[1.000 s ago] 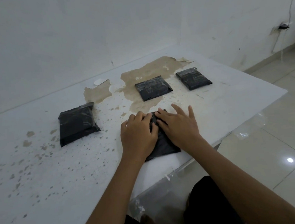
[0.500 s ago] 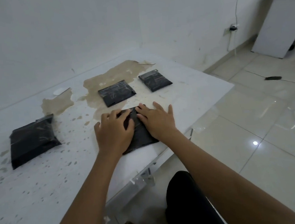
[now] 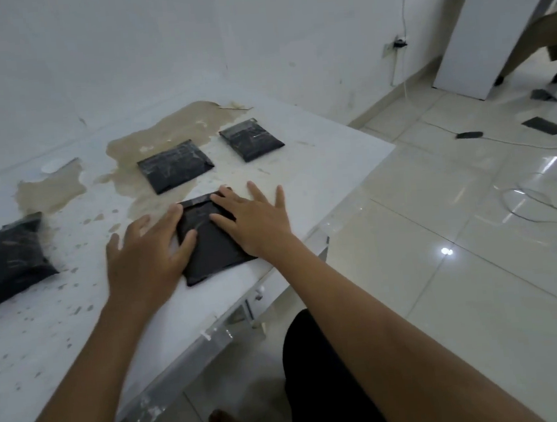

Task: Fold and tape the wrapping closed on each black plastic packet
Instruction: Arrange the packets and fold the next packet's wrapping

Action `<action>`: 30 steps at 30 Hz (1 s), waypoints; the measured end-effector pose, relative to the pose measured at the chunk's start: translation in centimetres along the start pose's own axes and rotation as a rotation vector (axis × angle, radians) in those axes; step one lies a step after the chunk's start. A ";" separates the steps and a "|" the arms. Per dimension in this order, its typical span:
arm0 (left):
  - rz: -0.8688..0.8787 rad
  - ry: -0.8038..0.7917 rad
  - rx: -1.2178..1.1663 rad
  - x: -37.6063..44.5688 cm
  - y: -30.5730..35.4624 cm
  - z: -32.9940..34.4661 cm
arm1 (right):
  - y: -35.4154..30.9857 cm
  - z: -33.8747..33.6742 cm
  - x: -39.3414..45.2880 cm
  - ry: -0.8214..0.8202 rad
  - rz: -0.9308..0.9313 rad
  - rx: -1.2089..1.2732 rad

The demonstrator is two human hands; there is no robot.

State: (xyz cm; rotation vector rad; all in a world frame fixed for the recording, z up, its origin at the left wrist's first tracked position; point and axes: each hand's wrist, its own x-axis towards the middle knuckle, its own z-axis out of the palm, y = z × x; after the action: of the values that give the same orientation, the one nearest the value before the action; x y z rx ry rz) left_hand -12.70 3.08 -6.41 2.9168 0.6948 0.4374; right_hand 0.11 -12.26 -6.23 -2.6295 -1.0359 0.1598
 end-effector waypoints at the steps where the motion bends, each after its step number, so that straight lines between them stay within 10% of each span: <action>1: -0.020 -0.004 0.006 0.0 0.0 0.0 | 0.0 0.0 0.1 0.004 0.000 0.007; 9: -0.134 0.186 -0.217 1.6 2.2 -1.1 | -0.2 0.4 0.1 0.065 -0.014 0.006; 14: -0.026 -0.012 -0.103 1.6 5.6 0.6 | -0.3 0.7 0.0 0.091 0.003 0.023; 24: -0.085 0.073 -0.153 1.3 5.5 1.1 | -0.5 0.6 -0.1 0.110 0.016 0.060; 30: -0.467 0.098 -0.528 6.0 2.3 -0.9 | -0.5 0.4 0.0 0.128 -0.013 0.055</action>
State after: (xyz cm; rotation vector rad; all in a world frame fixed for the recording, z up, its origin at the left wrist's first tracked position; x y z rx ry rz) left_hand -6.90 3.84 -3.60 2.1711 1.0491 0.5982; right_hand -0.34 -11.83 -6.42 -2.5468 -0.9913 0.0168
